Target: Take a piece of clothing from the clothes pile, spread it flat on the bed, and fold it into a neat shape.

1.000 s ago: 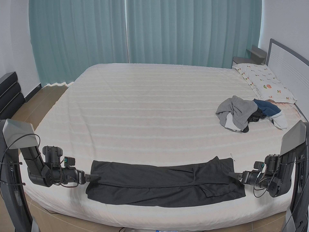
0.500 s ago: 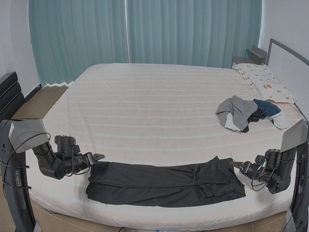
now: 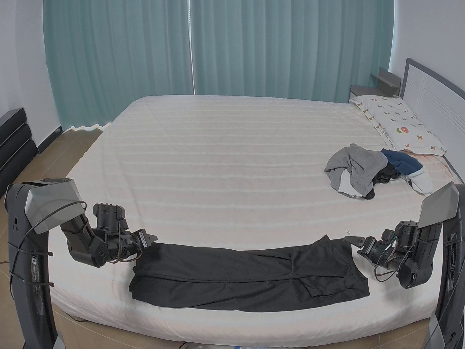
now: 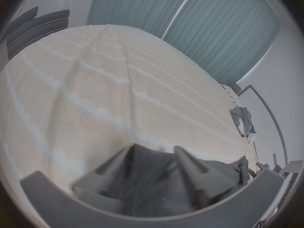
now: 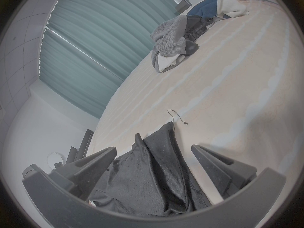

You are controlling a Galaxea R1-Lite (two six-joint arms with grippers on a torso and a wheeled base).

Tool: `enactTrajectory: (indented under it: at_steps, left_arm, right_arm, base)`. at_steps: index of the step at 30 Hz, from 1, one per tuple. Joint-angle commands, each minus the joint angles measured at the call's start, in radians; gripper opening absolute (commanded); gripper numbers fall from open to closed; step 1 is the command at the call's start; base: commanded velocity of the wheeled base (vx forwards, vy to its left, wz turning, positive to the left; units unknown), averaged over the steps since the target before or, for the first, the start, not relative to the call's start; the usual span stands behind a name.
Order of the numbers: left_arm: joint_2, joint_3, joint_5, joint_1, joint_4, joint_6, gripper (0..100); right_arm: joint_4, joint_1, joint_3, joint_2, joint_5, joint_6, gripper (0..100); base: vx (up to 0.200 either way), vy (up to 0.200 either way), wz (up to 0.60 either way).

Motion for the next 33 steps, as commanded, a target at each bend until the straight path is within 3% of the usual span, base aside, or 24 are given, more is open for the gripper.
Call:
enactTrajectory:
  at_steps: [1, 6, 10, 12, 16, 28, 33]
  left_arm:
    - [0.019, -0.010, 0.001, 0.001, 0.001, -0.003, 0]
    - [0.022, -0.015, 0.004, -0.001, 0.000, -0.014, 0]
    - [0.013, 0.005, 0.081, -0.009, -0.017, -0.068, 0]
    - [0.022, -0.007, 0.186, -0.032, -0.060, -0.193, 0]
    - [0.041, 0.005, 0.226, -0.048, -0.192, -0.325, 0]
    - [0.038, 0.146, 0.226, -0.048, -0.298, -0.284, 0]
    - [0.044, 0.140, 0.234, -0.047, -0.299, -0.289, 0]
  right_arm:
    - [-0.014, 0.004, -0.014, 0.015, 0.000, 0.000, 100]
    - [-0.014, 0.004, -0.014, 0.012, 0.000, 0.003, 100]
    - [-0.011, 0.004, -0.025, 0.012, -0.001, 0.003, 100]
    - [-0.001, 0.016, -0.040, 0.007, -0.001, 0.003, 100]
    - [0.003, 0.035, -0.063, 0.010, -0.011, 0.005, 100]
    - [0.097, 0.067, -0.129, -0.006, -0.090, 0.003, 100]
    - [0.290, 0.069, -0.222, -0.059, -0.095, 0.003, 100]
  base:
    - [0.000, 0.000, 0.00]
    - [0.000, 0.000, 0.00]
    - [0.000, 0.000, 0.00]
    - [0.000, 0.000, 0.00]
    - [0.000, 0.000, 0.00]
    - [0.000, 0.000, 0.00]
    - [0.000, 0.000, 0.00]
